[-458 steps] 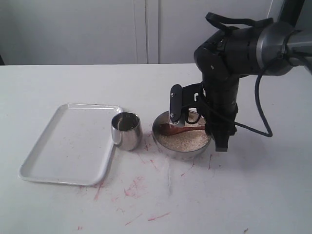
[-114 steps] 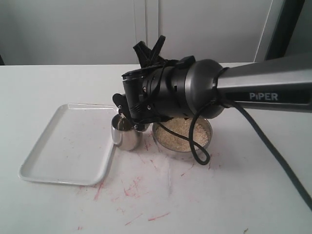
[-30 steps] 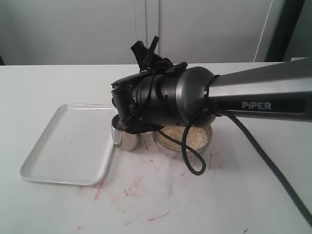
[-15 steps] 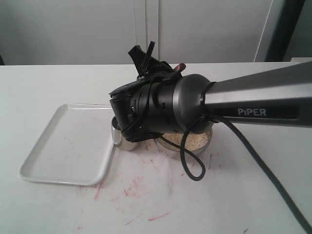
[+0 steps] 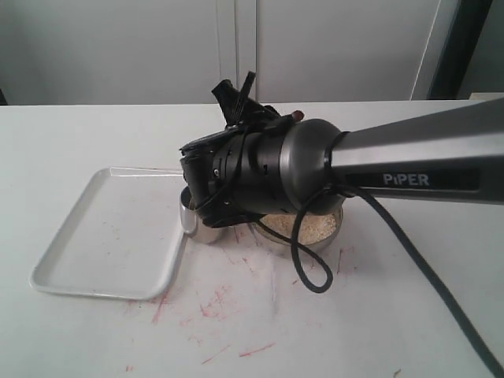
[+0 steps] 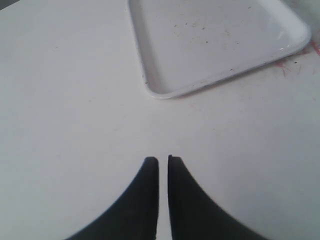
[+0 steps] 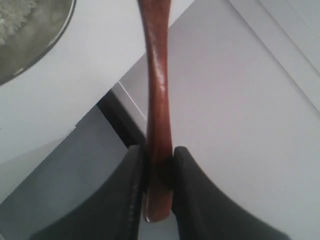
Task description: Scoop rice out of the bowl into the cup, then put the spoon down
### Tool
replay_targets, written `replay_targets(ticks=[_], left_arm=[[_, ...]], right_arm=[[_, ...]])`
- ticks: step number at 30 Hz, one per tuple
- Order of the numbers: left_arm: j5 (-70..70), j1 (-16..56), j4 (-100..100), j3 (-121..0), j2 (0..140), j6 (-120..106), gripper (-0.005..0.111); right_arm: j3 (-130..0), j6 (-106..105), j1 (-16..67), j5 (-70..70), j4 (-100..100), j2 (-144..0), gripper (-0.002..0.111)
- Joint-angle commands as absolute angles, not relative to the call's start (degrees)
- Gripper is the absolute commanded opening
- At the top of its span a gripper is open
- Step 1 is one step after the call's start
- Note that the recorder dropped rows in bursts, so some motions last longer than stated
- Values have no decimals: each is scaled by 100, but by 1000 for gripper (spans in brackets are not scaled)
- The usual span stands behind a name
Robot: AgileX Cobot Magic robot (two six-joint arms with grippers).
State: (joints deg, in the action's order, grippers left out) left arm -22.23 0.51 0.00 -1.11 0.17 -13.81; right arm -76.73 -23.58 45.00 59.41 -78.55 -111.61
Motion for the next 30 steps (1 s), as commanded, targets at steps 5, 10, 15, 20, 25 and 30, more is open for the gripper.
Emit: replay_targets(ticks=[5, 10, 15, 20, 25, 30], left_arm=[[-2445, 74, 0, -58, 0, -1347, 14], [-2445, 74, 0, -58, 0, -1347, 14], [-2445, 74, 0, -58, 0, -1347, 14], [-2445, 74, 0, -58, 0, -1347, 14], [-2445, 74, 0, -58, 0, -1347, 14], [-2445, 74, 0, -58, 0, -1347, 14]], right_arm=[[-7653, -2072, 4507, 5857, -7963, -11152, 0], [-7653, -1505, 4507, 5971, -8114, -11152, 0], [-7818, 792, 4507, 5960, -8095, -11118, 0], [-7881, 2091, 4507, 5182, -7693, -10783, 0], [-7881, 3590, 4507, 3958, -7201, -10265, 0], [-7881, 4855, 4507, 2184, -5694, -9703, 0]])
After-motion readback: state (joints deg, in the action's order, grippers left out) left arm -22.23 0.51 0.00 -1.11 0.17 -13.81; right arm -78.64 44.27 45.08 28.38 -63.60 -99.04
